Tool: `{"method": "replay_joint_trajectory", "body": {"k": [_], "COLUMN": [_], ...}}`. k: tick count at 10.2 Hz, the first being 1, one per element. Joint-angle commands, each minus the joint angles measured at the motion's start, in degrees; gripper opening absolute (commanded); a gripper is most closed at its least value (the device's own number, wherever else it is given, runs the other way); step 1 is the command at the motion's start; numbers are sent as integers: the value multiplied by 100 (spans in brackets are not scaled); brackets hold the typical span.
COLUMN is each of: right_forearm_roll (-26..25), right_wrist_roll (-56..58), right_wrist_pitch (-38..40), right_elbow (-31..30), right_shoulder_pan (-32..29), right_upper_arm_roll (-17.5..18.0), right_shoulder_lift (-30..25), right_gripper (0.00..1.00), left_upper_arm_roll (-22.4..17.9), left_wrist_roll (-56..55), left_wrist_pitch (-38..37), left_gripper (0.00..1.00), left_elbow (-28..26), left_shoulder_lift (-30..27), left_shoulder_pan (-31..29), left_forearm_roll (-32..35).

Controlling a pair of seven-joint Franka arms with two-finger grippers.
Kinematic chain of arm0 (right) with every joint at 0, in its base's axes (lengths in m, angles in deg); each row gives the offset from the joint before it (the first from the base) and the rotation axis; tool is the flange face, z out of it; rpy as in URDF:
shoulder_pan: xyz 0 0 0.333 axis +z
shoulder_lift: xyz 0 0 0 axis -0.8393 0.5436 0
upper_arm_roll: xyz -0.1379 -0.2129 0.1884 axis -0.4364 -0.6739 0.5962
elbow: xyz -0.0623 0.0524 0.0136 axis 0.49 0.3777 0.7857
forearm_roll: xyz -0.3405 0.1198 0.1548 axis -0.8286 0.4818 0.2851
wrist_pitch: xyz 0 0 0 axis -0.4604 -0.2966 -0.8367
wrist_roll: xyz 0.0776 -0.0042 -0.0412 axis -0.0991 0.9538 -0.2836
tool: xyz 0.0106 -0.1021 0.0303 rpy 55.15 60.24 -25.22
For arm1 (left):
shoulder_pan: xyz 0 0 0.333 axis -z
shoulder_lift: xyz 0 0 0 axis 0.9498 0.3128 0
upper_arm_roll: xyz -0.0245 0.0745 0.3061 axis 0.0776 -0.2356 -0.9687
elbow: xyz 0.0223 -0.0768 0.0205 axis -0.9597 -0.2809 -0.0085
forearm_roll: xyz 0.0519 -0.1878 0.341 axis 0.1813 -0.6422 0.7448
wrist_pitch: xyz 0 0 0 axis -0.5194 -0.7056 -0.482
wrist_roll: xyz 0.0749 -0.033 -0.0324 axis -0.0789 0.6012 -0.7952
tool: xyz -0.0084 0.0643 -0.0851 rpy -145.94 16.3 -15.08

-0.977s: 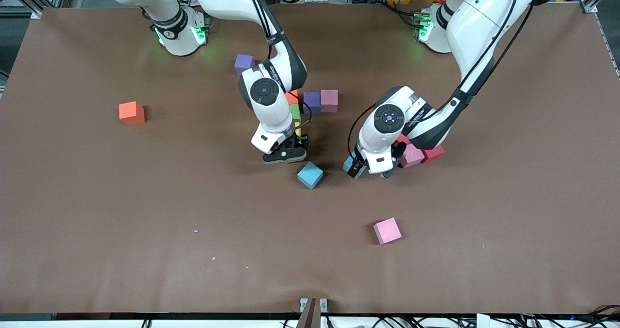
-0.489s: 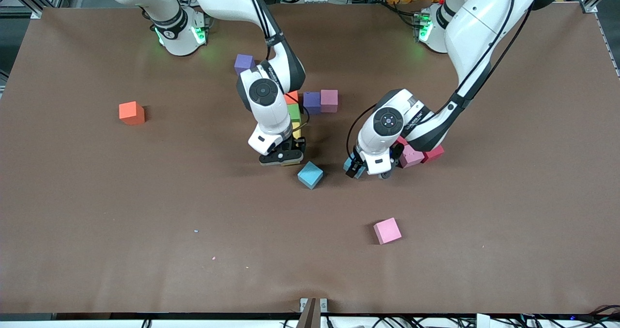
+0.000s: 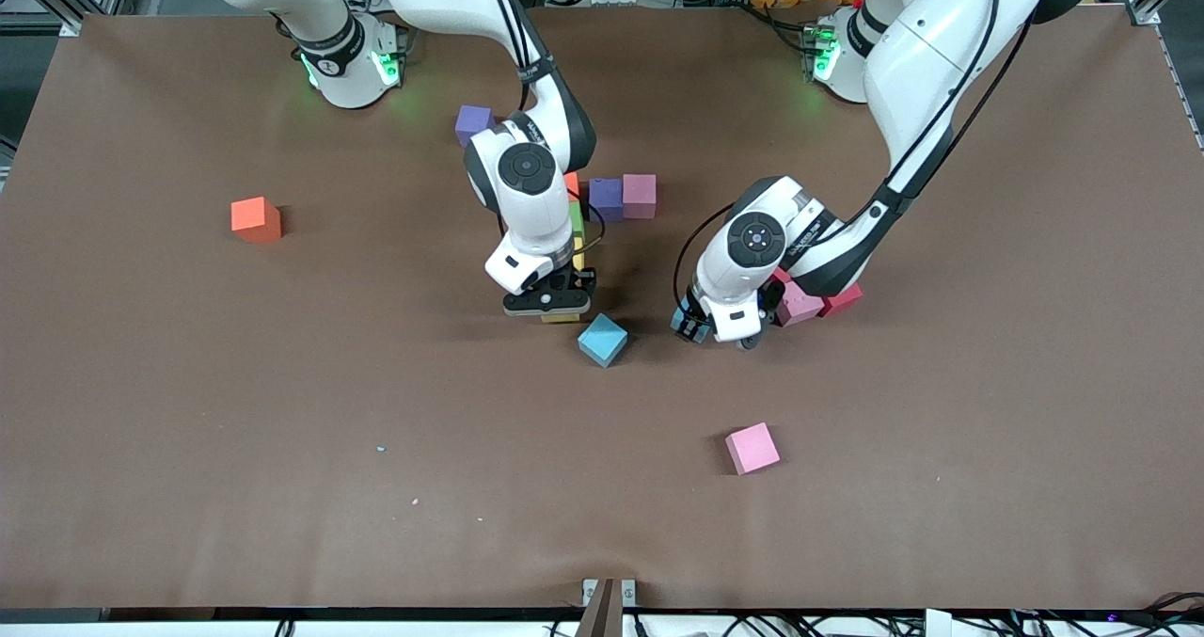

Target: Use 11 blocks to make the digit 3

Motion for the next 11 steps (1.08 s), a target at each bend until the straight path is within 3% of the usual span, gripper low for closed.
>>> {"method": "replay_joint_trajectory", "body": {"k": [1,3,7,10,11], "right_forearm_roll": [-131,-140,-158,-902,-887], "right_wrist_roll": [-282,-353,-396,-896,-906], "right_wrist_pitch": [429,430,421,412,386], "right_elbow": [303,365,436,577,577], "right_shoulder_pan": [-23,-67,12,-50,-119], "right_upper_arm_roll": [-61,-61,-61,131,202], "right_shoulder_lift": [-2,121,279,367,359], "right_gripper": [0,0,0,0,0], "left_upper_arm_roll": [4,21,39,56,56], "left_wrist_roll": [-148,-708,-1490,-1660,-1669], "left_wrist_pitch": [-20,-21,-398,-731,-776], "left_gripper": [31,10,6,3,2], "left_elbow": [9,27,27,18,18], "left_shoulder_lift": [-44,-114,-395,-457,-457], "left_shoulder_pan": [-68,-69,-69,-77,-77], "left_forearm_roll": [75,66,66,66,66]}}
